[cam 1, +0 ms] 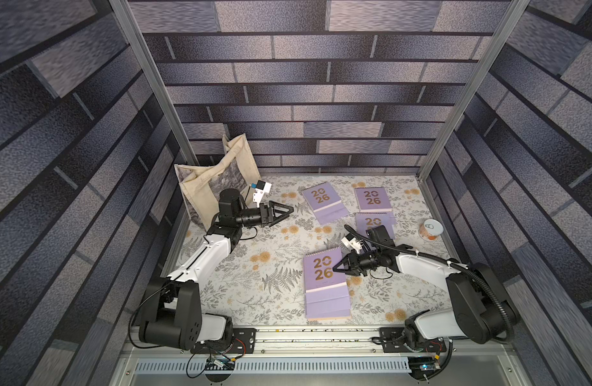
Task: Stack the calendars
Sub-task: Place the calendar at the calendar.
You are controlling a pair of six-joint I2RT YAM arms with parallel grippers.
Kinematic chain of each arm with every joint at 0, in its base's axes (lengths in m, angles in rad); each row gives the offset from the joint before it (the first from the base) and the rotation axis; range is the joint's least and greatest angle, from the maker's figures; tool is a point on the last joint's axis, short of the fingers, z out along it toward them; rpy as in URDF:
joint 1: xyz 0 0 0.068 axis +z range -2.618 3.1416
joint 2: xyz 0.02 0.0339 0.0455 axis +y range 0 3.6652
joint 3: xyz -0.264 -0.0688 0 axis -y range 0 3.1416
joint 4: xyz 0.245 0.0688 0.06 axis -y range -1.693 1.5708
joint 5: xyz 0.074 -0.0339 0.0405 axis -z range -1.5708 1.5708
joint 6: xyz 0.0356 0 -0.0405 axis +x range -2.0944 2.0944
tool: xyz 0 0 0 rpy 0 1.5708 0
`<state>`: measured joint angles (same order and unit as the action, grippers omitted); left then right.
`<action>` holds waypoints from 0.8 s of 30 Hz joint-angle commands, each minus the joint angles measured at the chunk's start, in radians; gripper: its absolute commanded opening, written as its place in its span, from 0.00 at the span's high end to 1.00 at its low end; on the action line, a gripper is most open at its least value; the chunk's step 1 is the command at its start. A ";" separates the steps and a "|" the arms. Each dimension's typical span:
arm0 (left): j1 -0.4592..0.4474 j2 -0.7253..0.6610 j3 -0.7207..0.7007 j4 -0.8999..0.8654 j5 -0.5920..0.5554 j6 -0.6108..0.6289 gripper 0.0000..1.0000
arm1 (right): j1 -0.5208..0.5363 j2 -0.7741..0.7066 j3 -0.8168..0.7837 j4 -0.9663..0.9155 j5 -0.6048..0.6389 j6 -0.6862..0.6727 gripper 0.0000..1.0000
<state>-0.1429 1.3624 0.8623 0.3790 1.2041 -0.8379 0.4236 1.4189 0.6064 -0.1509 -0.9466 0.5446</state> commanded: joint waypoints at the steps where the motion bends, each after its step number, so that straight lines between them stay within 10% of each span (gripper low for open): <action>1: -0.008 0.012 0.004 0.029 0.004 -0.002 0.07 | 0.010 0.002 -0.011 0.032 -0.027 0.001 1.00; 24: -0.025 0.043 0.015 0.040 0.006 -0.001 0.07 | 0.025 0.027 -0.011 -0.020 0.061 -0.007 0.93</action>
<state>-0.1642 1.3983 0.8627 0.3904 1.2011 -0.8417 0.4412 1.4380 0.5972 -0.1268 -0.9321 0.5404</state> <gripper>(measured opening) 0.929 0.130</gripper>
